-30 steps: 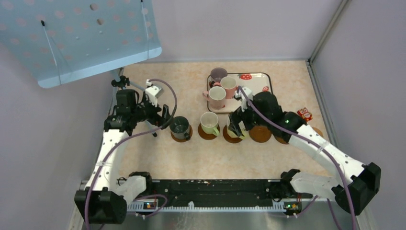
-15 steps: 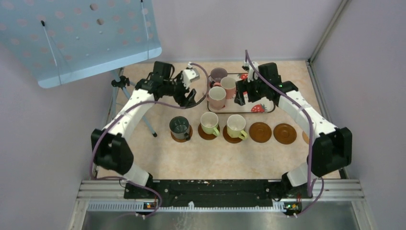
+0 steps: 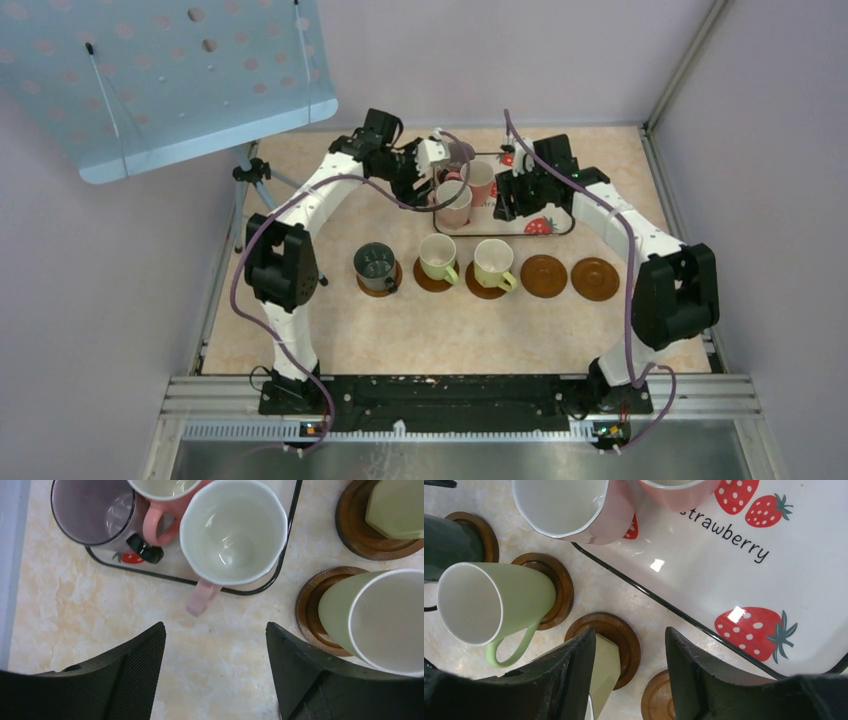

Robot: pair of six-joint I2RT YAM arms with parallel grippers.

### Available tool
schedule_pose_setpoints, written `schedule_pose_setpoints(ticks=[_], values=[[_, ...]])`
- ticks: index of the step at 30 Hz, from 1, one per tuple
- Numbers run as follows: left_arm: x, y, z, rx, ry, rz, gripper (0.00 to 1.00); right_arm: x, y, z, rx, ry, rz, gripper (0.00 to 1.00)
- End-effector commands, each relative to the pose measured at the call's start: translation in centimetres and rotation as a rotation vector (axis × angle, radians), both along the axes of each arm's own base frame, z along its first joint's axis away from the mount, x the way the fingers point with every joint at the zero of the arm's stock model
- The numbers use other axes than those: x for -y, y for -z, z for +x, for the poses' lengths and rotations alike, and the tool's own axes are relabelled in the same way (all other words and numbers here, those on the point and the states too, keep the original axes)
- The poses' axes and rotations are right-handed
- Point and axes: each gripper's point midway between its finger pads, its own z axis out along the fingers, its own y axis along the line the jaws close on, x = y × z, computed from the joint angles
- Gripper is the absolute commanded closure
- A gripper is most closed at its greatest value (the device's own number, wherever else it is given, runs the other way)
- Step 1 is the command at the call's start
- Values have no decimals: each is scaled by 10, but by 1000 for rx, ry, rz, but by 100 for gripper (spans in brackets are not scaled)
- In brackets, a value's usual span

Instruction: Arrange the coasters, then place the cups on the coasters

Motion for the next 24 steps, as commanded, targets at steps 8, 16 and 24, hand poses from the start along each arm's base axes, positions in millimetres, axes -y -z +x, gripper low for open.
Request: schedule_pose_setpoints(ticks=[8, 16, 24], values=[[38, 21, 12, 68, 89, -10, 15, 4, 5, 14, 2, 20, 43, 51], [58, 42, 9, 85, 45, -8, 24, 21, 12, 16, -19, 50, 33, 51], [72, 46, 7, 91, -27, -57, 38, 32, 19, 16, -33, 72, 21, 52]])
